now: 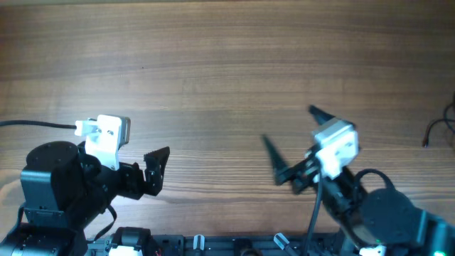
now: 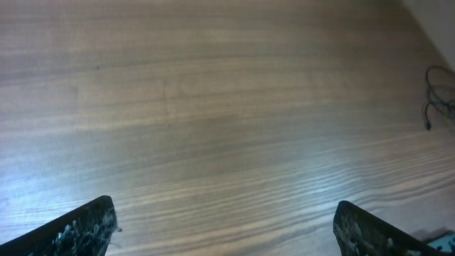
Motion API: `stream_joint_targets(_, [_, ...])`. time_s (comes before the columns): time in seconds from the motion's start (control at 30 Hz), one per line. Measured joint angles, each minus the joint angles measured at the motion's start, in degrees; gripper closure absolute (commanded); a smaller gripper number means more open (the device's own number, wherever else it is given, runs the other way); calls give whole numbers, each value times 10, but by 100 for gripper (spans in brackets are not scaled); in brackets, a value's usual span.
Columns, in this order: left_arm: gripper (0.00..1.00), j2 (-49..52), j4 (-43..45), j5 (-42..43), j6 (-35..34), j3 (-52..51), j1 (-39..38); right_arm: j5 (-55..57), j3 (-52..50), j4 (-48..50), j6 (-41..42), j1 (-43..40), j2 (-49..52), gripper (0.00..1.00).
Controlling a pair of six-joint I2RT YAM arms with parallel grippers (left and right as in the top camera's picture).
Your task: Untangle cables
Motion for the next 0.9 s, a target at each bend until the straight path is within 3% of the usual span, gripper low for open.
stream_joint_targets(0.07, [0,0,-2,0,0,0,0,-77,-43,79,-108,0,4,2])
stream_joint_targets(0.2, [0,0,-1,0,0,0,0,-233,-94,71,-197,-37,46,0])
stream_joint_targets(0.37, [0,0,-1,0,0,0,0,-320,-118,196,-174,-160,131,0])
stream_joint_targets(0.47, [0,0,-1,0,0,0,0,-330,-120,272,-126,-282,135,0])
stream_joint_targets(0.6, [0,0,-1,0,0,0,0,-332,-120,212,-93,-444,77,1])
stream_joint_targets(0.73, [0,0,-1,0,0,0,0,-372,-119,94,-81,-619,-61,1])
stream_joint_targets(0.9, [0,0,1,0,0,0,0,-418,-119,-61,-75,-681,-254,0])
